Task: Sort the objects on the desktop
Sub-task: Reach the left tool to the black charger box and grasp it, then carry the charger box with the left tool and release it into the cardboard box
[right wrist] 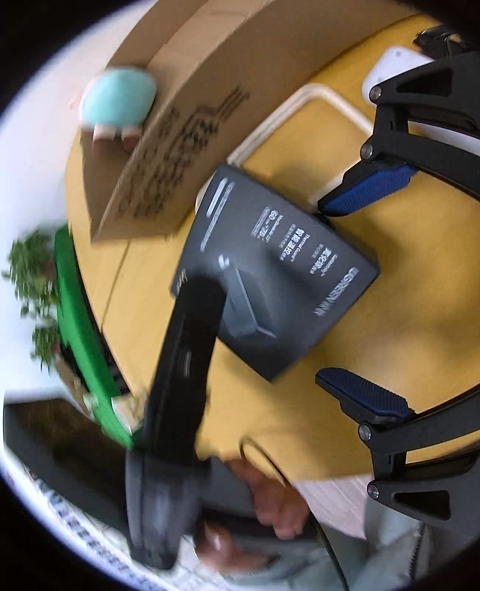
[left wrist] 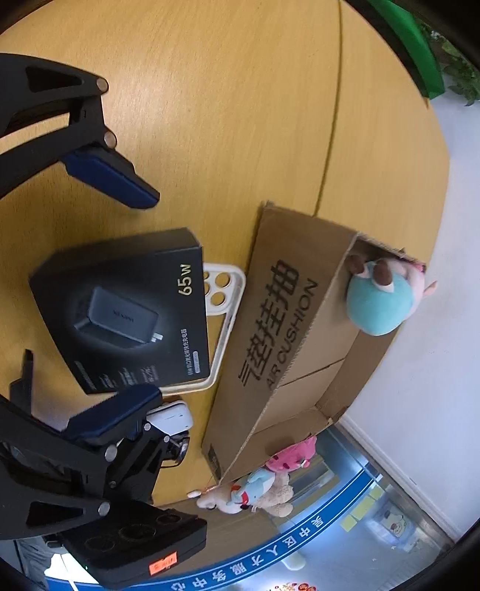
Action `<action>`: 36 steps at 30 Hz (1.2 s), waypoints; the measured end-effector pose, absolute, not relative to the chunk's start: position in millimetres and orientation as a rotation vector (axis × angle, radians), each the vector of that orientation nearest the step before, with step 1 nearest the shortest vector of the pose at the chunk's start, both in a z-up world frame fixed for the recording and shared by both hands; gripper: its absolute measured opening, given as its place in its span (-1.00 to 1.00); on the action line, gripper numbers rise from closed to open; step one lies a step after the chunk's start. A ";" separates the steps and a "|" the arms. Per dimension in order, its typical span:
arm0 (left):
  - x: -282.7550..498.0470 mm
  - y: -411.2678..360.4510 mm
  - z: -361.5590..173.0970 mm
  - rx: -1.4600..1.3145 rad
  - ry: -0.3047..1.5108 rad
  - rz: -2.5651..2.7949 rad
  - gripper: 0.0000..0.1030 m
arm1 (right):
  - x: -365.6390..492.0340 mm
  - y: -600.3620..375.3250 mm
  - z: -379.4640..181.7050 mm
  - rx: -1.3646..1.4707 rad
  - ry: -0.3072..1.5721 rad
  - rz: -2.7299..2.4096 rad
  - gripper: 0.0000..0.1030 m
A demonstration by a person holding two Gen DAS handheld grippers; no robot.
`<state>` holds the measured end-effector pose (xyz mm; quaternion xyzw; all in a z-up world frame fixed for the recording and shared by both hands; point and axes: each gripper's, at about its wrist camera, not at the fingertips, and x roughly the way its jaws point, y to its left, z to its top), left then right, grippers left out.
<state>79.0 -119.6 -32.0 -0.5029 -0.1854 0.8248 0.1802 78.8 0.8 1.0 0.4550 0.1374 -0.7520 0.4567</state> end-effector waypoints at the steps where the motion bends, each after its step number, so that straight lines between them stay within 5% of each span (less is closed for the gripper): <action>1: 78.1 -118.2 -35.3 -1.430 -0.529 2.309 0.53 | 82.2 2.4 2.5 1.100 0.333 -1.858 0.65; 3: 76.4 -112.5 -42.2 -1.461 -0.504 2.280 0.35 | 81.4 5.2 1.0 1.098 0.334 -1.892 0.65; 9: 79.0 -110.1 -41.7 -1.443 -0.505 2.263 0.21 | 93.1 -2.1 -13.4 1.087 0.493 -1.960 0.70; 15: 82.4 -106.9 -30.2 -1.413 -0.496 2.293 0.16 | 103.4 4.3 -3.7 1.046 0.453 -2.009 0.67; 36: -54.9 17.7 183.1 -0.841 -0.168 2.352 0.15 | 37.3 126.1 195.3 0.658 0.539 -2.508 0.67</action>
